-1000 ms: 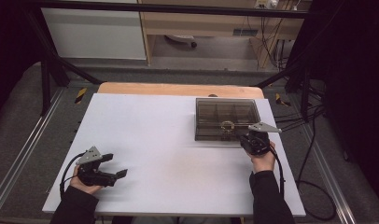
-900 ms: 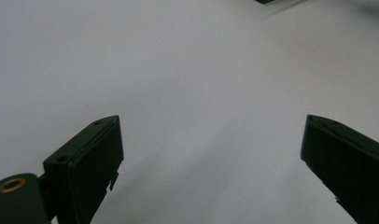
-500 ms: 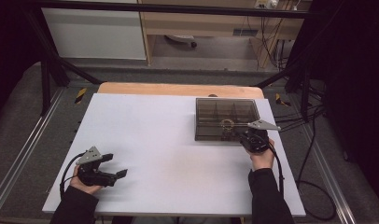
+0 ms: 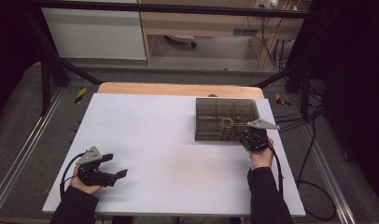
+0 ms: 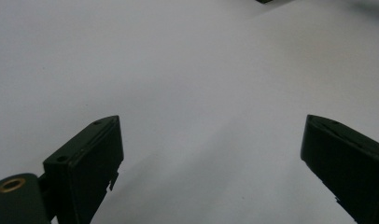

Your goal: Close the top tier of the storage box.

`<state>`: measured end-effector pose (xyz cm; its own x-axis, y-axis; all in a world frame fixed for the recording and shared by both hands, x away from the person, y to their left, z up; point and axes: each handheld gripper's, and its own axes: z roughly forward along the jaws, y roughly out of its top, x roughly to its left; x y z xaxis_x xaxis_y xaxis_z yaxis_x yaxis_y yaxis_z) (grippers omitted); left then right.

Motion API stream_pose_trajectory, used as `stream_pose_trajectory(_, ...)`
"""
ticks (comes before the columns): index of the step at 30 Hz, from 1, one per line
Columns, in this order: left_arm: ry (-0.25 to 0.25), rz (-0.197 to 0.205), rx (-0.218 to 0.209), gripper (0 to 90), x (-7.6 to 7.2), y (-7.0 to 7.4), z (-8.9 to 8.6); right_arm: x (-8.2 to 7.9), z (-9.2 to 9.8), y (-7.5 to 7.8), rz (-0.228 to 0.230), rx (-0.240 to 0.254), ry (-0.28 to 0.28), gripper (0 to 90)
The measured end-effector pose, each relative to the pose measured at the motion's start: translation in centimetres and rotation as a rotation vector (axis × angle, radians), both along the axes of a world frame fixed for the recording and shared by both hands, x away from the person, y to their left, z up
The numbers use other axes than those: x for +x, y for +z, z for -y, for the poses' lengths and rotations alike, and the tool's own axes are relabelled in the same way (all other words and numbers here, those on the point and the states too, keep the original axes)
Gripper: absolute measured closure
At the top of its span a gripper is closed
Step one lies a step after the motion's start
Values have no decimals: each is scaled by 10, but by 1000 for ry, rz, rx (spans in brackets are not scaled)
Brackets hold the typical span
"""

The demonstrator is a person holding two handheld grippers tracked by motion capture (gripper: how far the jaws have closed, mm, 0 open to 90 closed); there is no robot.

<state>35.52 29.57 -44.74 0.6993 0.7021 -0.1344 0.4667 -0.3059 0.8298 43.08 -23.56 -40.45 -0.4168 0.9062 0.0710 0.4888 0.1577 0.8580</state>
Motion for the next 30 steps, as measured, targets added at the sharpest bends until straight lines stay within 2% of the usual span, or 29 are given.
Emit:
stream_pose_trajectory(8, 1, 1, -1, 56, 0, 0, -1, -2, 0, 1, 1, -8, -2, 896)
stream_pose_trajectory(11, 2, 1, -1, 56, 0, 0, -1, -8, 2, 5, 8, -23, 1, 882)
stream_pose_trajectory(15, 2, 1, 1, 56, 0, 0, 0, -18, 2, 14, 25, -12, 24, 829)
stream_pose_trajectory(17, 2, 1, 2, 56, 0, 0, 0, -23, 0, 17, 31, -4, 48, 762)
stream_pose_trajectory(22, 2, 1, 3, 56, 0, 0, 0, -34, -4, 21, 23, 27, 95, 517)
stream_pose_trajectory(26, 2, 1, 2, 56, 0, 0, 0, -40, -5, 22, -4, 62, 141, 322)
stream_pose_trajectory(30, 1, 2, 3, 56, 0, 0, 0, -45, -5, 20, 13, 72, 168, 162)
